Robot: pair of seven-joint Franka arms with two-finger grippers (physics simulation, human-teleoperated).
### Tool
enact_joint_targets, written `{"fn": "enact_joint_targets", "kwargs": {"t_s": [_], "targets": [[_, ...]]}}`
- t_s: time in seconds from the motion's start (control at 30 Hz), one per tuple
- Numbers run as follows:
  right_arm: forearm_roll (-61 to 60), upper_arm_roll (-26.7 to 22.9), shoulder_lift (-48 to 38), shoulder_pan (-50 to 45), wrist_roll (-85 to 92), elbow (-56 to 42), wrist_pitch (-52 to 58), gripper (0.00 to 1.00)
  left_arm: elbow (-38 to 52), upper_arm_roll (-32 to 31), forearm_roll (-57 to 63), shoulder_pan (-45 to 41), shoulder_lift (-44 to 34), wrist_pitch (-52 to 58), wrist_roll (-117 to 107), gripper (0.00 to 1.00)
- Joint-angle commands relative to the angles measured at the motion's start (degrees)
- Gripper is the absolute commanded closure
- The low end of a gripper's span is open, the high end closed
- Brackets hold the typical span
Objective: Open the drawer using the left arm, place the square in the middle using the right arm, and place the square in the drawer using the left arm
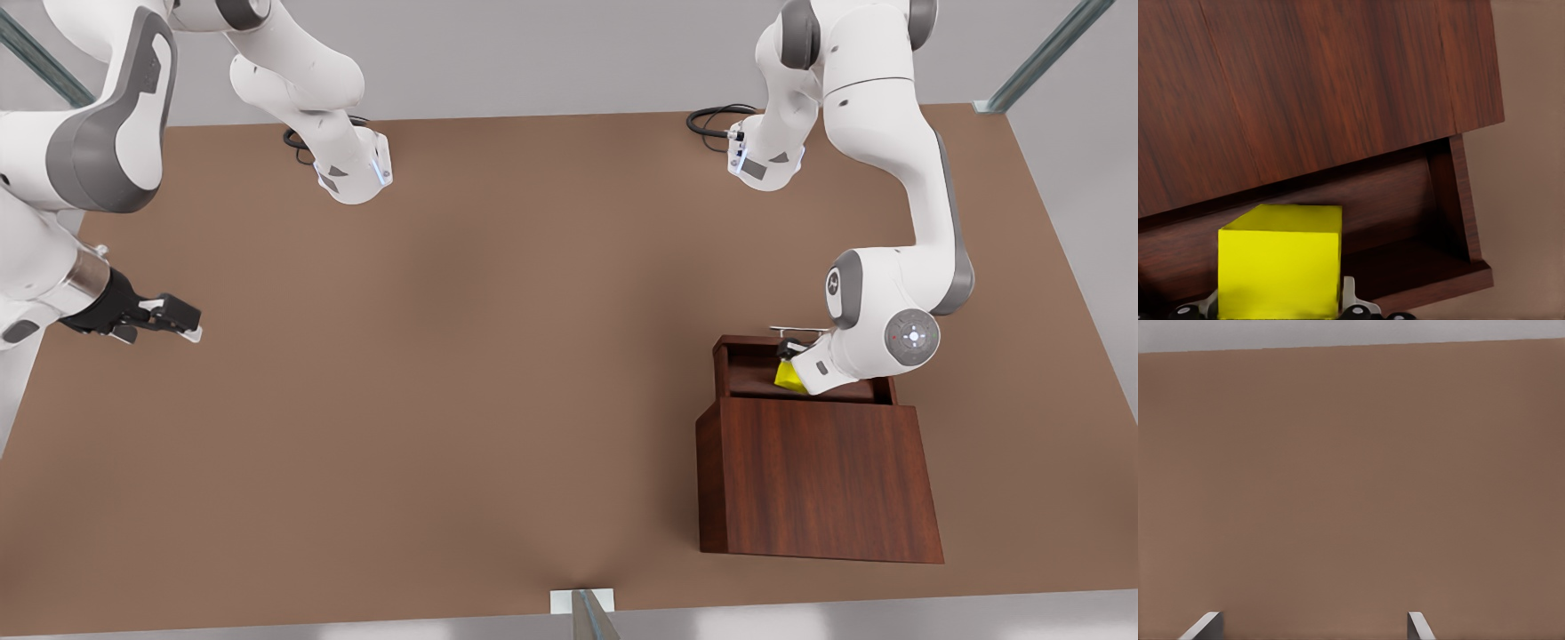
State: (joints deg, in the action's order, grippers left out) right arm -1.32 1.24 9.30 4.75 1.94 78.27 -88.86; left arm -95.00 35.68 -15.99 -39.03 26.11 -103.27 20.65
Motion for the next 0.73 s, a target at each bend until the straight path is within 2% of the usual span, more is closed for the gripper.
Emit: {"fn": "enact_joint_targets", "kwargs": {"t_s": [0.0, 0.1, 0.2, 0.33, 0.37, 0.4, 0.5, 0.57, 0.7], "targets": [[0.0, 0.08, 0.19, 0.17, 0.08, -0.04, 0.0, 0.0, 0.08, 0.0, -0.8, 0.0, 0.0, 0.0, 0.0, 0.0], [-0.09, -0.01, 0.28, 0.26, -0.19, -0.31, -0.35, 0.0, 0.69, 0.0, -0.72, -0.09, -0.35, 0.61, 0.0, 0.0], [0.0, 0.0, 0.28, 0.08, -0.1, -0.31, -0.35, 0.0, 5.0, 0.18, -0.54, -0.26, -1.06, 3.25, -0.52, 0.0], [-0.09, 0.08, 0.36, 0.08, -0.18, -0.39, -0.53, 0.0, 7.29, 0.71, 2.18, 0.88, -6.07, 3.43, -7.55, 0.0], [-0.09, 0.08, 0.19, 0.17, -0.1, -0.66, -0.44, 0.0, 7.9, -4.55, 6.31, 5.7, -9.49, 4.66, -11.68, 0.0], [0.0, 0.0, 0.28, 0.08, -0.01, -0.66, -0.44, 0.0, 10.01, -16.06, 12.28, 14.67, -11.87, 5.88, -17.13, 0.0], [0.09, -0.01, 0.19, 0.26, 0.17, -0.74, -0.44, 0.0, 12.3, -37.69, 21.26, 30.32, -14.59, 8.7, -28.65, 0.0], [0.09, -0.01, 0.19, 0.26, 0.17, -0.75, -0.44, 0.0, 12.03, -43.5, 24.51, 35.24, -15.56, 8.7, -29.0, 0.0], [0.09, -0.01, 0.28, 0.34, 0.17, -0.75, -0.53, 0.0, 11.86, -43.5, 24.6, 35.33, -15.47, 8.44, -29.18, 0.0]]}}
